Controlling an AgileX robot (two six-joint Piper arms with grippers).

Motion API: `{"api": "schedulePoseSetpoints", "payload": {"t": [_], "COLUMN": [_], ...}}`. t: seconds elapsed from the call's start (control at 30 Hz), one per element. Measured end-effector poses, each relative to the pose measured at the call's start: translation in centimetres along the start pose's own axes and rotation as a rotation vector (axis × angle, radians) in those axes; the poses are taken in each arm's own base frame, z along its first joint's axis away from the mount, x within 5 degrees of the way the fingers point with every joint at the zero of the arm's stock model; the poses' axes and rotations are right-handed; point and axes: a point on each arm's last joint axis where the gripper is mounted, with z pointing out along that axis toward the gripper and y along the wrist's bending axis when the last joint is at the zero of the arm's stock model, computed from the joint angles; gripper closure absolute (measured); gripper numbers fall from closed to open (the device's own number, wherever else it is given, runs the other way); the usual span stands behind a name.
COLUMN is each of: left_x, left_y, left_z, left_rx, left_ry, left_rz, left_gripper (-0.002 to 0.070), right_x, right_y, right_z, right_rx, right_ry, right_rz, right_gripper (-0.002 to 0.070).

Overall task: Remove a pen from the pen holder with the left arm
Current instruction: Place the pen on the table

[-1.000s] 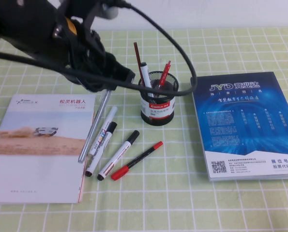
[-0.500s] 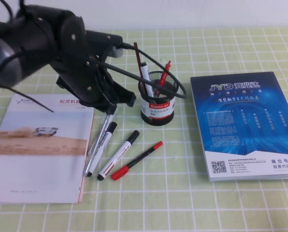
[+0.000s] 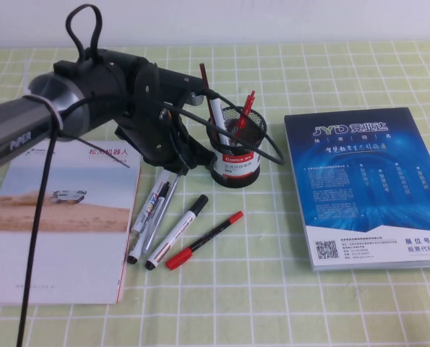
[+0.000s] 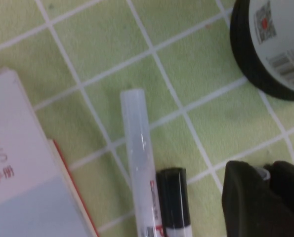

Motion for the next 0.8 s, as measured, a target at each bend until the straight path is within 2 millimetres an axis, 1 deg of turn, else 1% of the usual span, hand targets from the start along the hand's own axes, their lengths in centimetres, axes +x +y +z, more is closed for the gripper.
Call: {"api": "schedulePoseSetpoints", "payload": {"t": [0.17, 0.4, 0.57, 0.67, 0.73, 0.8], "left_x": [-0.9, -0.9, -0.7, -0.7, -0.7, -0.7], "left_y": [0.1, 0.1, 0.1, 0.1, 0.1, 0.0], "left_z": [0.7, 2.1, 2.7, 2.7, 2.7, 2.7], "left_rx": [0.000, 0.002, 0.004, 0.007, 0.010, 0.013], "left_ry": [0.000, 0.036, 0.051, 0.053, 0.053, 0.054], "left_rz": [0.014, 0.021, 0.049, 0.064, 0.063, 0.060], "left_gripper": [0.0626, 0.0626, 0.0624, 0.0599, 0.0554, 0.0494], "right_x": [0.0, 0.0, 0.0, 0.0, 0.0, 0.0], "right_y": [0.0, 0.0, 0.0, 0.0, 0.0, 0.0], "right_z": [0.0, 0.0, 0.0, 0.0, 0.0, 0.0], "right_rx": [0.000, 0.000, 0.000, 0.000, 0.000, 0.000], "right_ry": [0.000, 0.000, 0.000, 0.000, 0.000, 0.000], "right_rz": [0.000, 0.000, 0.000, 0.000, 0.000, 0.000], "right_gripper": [0.0691, 0.0691, 0.0692, 0.0691, 0.0691, 0.0692]}}
